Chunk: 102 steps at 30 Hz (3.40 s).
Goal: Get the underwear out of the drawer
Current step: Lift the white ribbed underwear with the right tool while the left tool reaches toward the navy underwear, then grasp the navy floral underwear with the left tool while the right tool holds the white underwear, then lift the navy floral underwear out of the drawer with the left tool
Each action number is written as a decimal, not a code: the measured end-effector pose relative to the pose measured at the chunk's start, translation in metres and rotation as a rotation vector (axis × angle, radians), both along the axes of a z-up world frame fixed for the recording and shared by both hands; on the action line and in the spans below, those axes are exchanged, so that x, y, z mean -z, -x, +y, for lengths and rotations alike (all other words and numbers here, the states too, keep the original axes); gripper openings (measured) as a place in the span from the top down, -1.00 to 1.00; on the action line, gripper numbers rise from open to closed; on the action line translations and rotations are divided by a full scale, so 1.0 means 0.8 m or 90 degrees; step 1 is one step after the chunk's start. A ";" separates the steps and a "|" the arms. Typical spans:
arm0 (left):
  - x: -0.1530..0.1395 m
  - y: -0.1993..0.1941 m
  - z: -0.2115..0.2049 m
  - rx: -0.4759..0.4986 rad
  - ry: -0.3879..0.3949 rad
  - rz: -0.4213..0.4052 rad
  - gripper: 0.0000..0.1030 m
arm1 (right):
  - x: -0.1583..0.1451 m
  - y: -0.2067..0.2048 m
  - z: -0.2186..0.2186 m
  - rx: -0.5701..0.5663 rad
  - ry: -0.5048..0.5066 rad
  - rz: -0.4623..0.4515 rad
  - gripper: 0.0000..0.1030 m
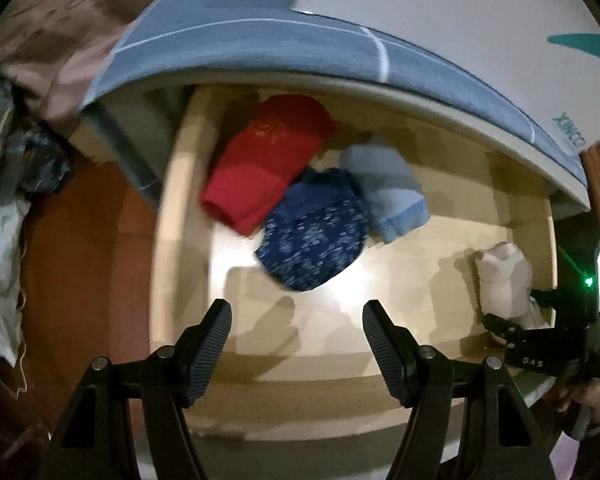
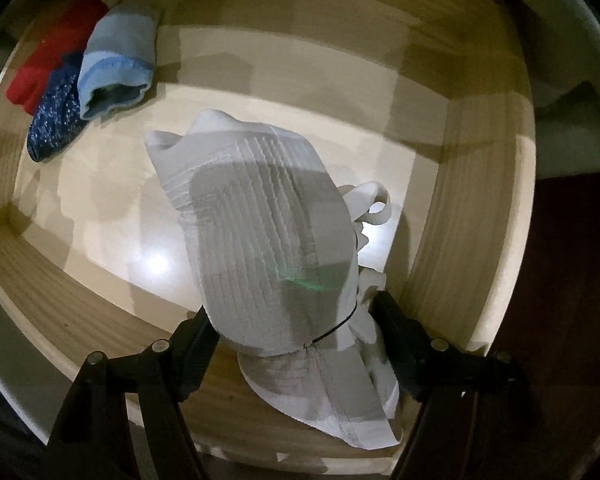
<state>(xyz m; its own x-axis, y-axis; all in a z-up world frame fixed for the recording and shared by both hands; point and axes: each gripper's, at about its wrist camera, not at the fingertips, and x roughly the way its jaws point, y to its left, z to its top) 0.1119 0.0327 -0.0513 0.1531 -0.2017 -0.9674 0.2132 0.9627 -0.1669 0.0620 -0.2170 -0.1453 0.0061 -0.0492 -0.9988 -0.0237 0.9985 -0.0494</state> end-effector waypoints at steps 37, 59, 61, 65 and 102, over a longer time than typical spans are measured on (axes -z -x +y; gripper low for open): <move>0.094 -0.071 -0.108 0.189 -0.147 0.026 0.11 | -0.007 0.022 0.003 0.007 0.001 -0.031 -0.42; 0.113 -0.025 -0.085 0.121 -0.116 0.228 0.31 | -0.009 0.020 0.001 0.008 0.002 -0.030 -0.42; 0.114 -0.020 -0.081 0.113 -0.118 0.237 0.31 | -0.009 0.020 0.000 0.008 0.002 -0.031 -0.42; 0.115 -0.035 -0.076 0.093 -0.107 0.241 0.26 | -0.009 0.020 0.000 0.008 0.002 -0.031 -0.42; 0.179 -0.010 -0.099 0.095 -0.169 0.220 0.32 | -0.011 0.012 -0.002 0.011 0.002 -0.033 -0.43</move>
